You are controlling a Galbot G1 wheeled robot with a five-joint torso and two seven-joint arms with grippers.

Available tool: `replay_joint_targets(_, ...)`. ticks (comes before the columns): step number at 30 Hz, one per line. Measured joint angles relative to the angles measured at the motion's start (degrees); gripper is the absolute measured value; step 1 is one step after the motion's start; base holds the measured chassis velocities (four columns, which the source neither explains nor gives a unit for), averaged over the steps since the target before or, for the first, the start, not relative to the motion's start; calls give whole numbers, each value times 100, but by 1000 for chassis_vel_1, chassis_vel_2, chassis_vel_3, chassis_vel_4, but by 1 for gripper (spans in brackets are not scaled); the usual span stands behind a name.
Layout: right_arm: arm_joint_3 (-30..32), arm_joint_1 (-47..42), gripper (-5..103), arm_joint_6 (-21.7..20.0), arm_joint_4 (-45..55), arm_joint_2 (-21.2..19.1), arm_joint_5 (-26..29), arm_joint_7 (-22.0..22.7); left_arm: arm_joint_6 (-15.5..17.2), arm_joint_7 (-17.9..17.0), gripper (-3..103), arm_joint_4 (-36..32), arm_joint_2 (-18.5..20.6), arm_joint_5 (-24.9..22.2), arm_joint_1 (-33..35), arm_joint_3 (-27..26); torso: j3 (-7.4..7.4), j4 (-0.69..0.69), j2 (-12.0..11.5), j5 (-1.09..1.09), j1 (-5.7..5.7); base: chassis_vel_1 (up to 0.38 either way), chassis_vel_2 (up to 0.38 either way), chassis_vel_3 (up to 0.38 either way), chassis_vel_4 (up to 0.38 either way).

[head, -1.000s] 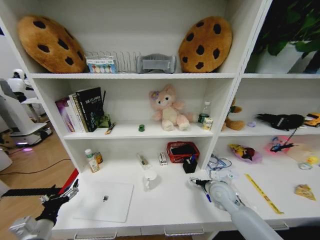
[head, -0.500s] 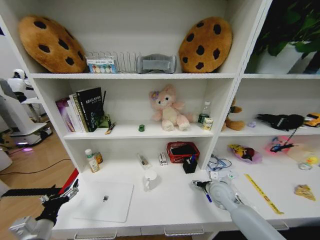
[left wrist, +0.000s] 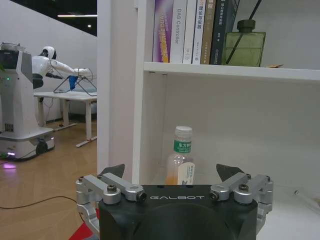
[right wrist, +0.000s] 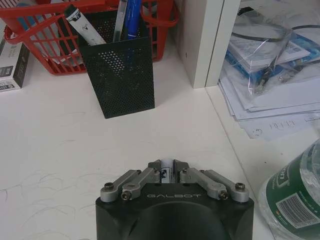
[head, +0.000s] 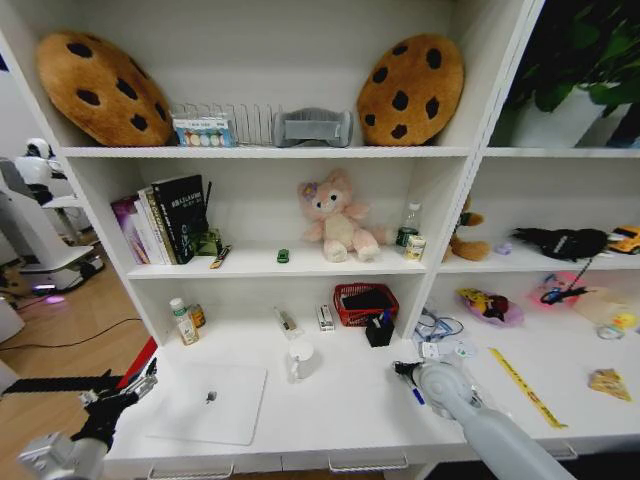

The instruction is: Organize the objects on the table.

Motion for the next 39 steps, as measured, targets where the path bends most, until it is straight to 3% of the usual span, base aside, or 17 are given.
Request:
replay_joint_targets(4,21,-35,12,9,60,-2,-24,-3,0,0,100,0,0,0,0,0,1,0,0,1,0,0,0,0,0)
replay_joint_targets(7,43,-86,12,140,120,9,-340,-150,0,0,100,0,0,0,0,0,1,0,0,2,0,0,0,0,0)
replay_joint_targets(9,87,-162,12,534,173,41,-1145,-598,0,0,100,0,0,0,0,0,1,-1,0,1,0,0,0,0,0)
replay_joint_targets(10,87,-162,12,534,173,41,-1145,-598,0,0,100,0,0,0,0,0,1,-1,0,1,0,0,0,0,0)
replay_joint_targets(12,107,-190,12,1362,180,96,-2264,-1218,0,0,100,0,0,0,0,0,1,0,0,0,0,0,0,0,0)
replay_joint_targets(13,107,-190,12,1362,180,96,-2264,-1218,0,0,100,0,0,0,0,0,1,0,0,0,0,0,0,0,0)
replay_joint_targets(15,112,-158,12,1966,137,139,-2997,-1573,0,0,100,0,0,0,0,0,1,0,0,-1,0,0,0,0,0)
replay_joint_targets(16,112,-158,12,1966,137,139,-2997,-1573,0,0,100,0,0,0,0,0,1,0,0,-1,0,0,0,0,0)
replay_joint_targets(17,100,-72,12,2562,26,179,-3583,-1849,0,0,100,0,0,0,0,0,1,-1,0,-2,0,0,0,0,0)
replay_joint_targets(19,67,55,12,3101,-147,216,-4052,-2124,0,0,100,0,0,0,0,0,1,0,0,-2,0,0,0,0,0)
replay_joint_targets(20,67,55,12,3101,-147,216,-4052,-2124,0,0,100,0,0,0,0,0,1,0,0,-2,0,0,0,0,0)
replay_joint_targets(23,-78,450,12,4055,-648,343,-4638,-2550,0,0,100,0,0,0,0,0,0,-1,-1,-1,0,0,0,0,0)
replay_joint_targets(24,-78,450,12,4055,-648,343,-4638,-2550,0,0,100,0,0,0,0,0,0,-1,-1,-1,0,0,0,0,0)
replay_joint_targets(26,-257,758,12,4491,-1049,444,-4920,-2737,0,0,100,0,0,0,0,0,0,0,-1,-1,0,0,0,0,0)
replay_joint_targets(34,-781,1480,12,5011,-2011,682,-5276,-2994,0,0,100,0,0,0,0,0,0,0,-1,-1,1,0,0,0,0)
replay_joint_targets(39,-902,1602,12,5049,-2164,766,-5328,-3008,0,0,100,0,0,0,0,0,0,1,-1,-2,1,0,0,0,0)
